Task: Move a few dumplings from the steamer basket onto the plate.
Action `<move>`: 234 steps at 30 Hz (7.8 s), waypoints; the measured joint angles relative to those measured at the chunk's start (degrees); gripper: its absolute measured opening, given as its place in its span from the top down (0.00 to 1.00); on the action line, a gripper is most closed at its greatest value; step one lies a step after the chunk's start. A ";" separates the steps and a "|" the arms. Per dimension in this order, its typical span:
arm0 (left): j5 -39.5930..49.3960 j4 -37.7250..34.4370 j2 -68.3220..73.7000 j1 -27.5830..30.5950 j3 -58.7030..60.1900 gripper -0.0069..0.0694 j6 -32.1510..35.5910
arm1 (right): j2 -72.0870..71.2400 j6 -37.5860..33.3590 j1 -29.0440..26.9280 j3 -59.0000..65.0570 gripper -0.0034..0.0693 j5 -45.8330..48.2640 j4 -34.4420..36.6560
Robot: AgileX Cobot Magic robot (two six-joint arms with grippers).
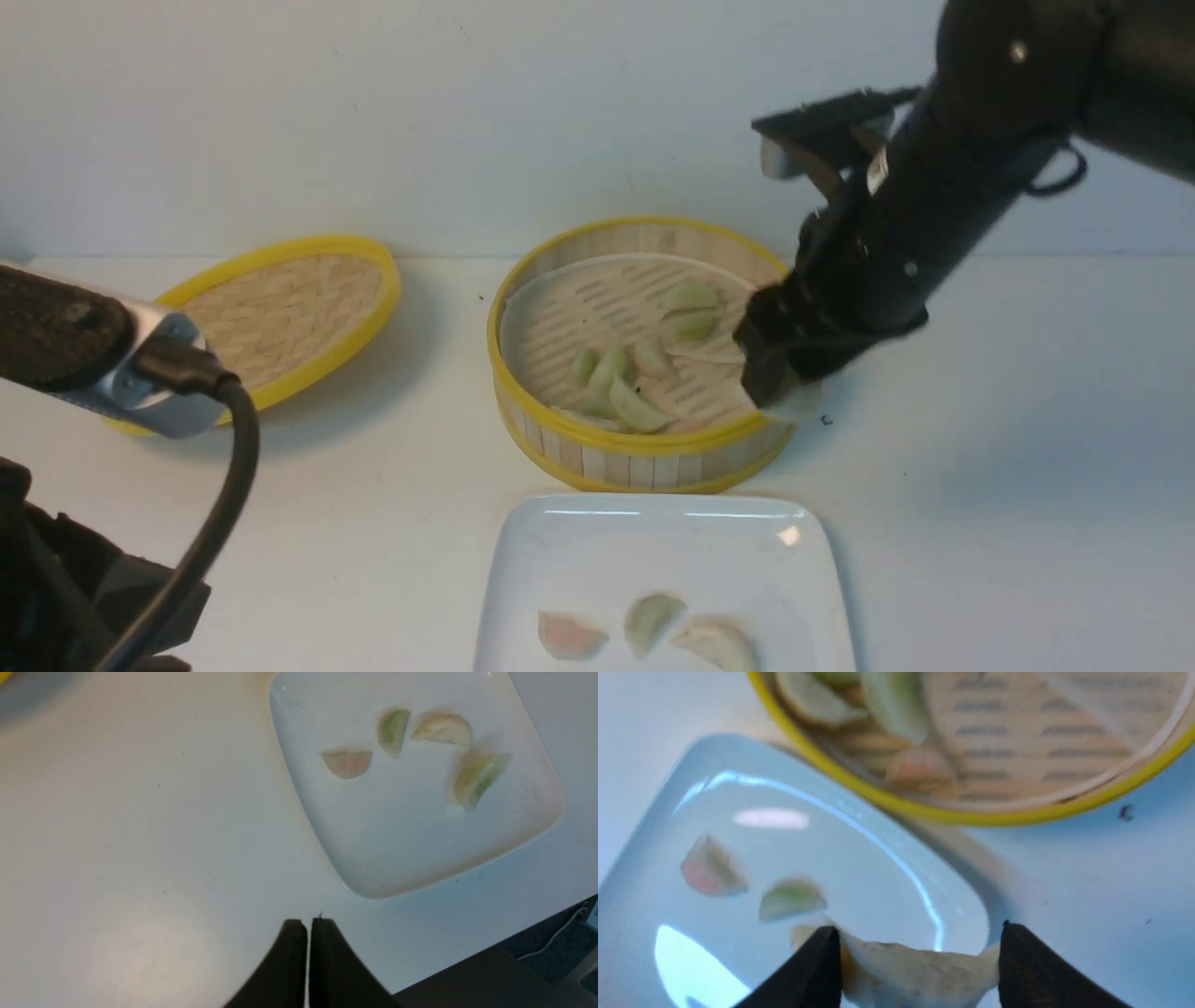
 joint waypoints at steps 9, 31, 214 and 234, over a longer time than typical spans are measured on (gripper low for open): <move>-3.63 -0.25 0.00 0.00 0.00 0.92 0.00 | 3.08 -1.93 6.17 14.65 0.41 -13.51 1.29; -9.78 -1.80 0.00 0.00 0.00 0.92 0.00 | -2.49 3.88 6.24 11.30 0.30 -12.24 -2.65; -48.74 -6.20 -48.04 35.87 59.43 0.92 25.67 | -98.90 13.01 -27.09 82.68 0.97 -42.76 -15.52; -48.74 -6.20 -48.04 35.87 59.43 0.92 25.67 | -98.90 13.01 -27.09 82.68 0.97 -42.91 -15.52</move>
